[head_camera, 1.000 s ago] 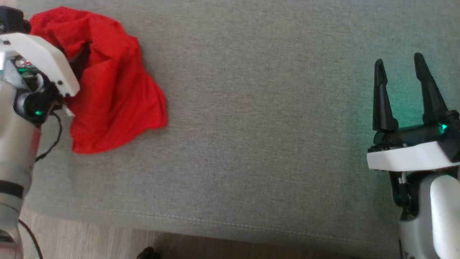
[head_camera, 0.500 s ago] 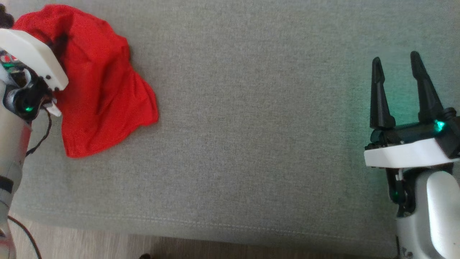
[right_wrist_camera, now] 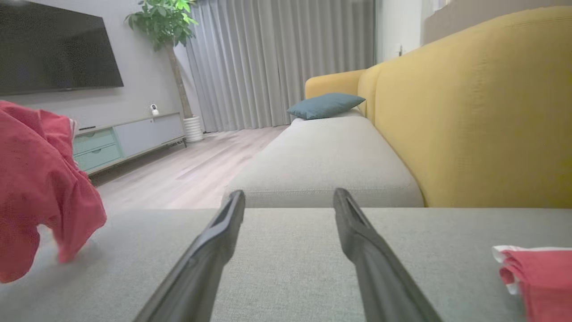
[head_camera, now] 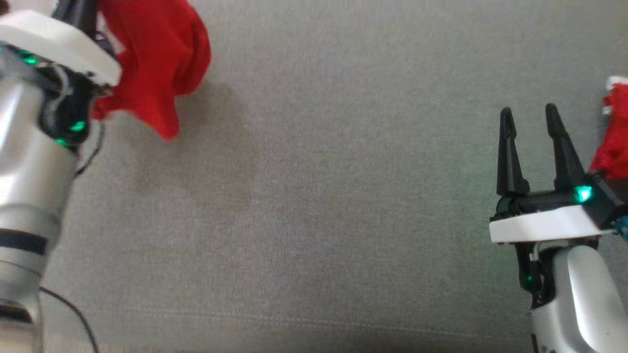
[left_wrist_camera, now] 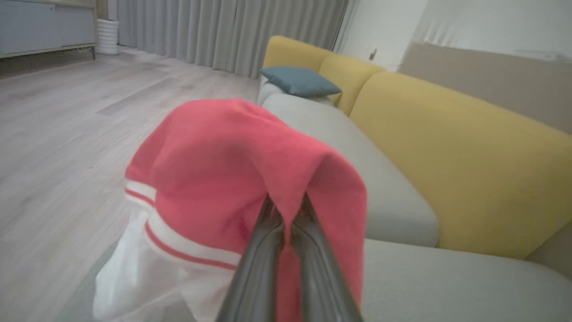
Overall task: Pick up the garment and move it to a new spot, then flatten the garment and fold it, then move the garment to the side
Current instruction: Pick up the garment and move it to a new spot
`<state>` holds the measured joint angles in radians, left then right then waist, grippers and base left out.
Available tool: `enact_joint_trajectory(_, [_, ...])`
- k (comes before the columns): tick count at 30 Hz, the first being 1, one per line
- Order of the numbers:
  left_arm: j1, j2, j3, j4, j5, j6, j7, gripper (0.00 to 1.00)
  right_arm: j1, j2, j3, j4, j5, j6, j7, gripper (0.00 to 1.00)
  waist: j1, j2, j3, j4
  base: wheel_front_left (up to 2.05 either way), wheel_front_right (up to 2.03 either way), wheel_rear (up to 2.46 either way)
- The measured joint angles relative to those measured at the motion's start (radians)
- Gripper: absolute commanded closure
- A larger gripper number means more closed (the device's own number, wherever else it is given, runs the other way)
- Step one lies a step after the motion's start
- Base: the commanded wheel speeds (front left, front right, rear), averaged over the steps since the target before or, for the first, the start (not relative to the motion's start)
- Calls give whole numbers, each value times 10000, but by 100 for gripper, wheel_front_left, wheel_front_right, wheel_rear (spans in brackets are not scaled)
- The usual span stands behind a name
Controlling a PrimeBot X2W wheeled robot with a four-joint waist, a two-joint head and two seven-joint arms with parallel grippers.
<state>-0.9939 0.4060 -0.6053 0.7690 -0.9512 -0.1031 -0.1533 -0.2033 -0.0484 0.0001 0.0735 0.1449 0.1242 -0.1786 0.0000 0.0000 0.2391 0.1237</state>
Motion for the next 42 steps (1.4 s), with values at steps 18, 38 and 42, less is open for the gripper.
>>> enact_joint_trajectory(18, [1584,-1755,-380,-4245,-272,2692,4,100,-207,4,109,29,420,0,-245,0,0,0,-998,-1894,0,0,0])
enact_joint_trajectory(38, [1880,-1935,-784,-1179,807,3037,-836,0,-262,2,957,-318,662,0,-604,0,0,0,358,-3638,0,0,0])
enact_joint_trajectory(42, [1831,-1906,-650,-1007,1097,2819,-949,0,-226,4,947,-224,593,0,-606,0,0,0,273,-3419,0,0,0])
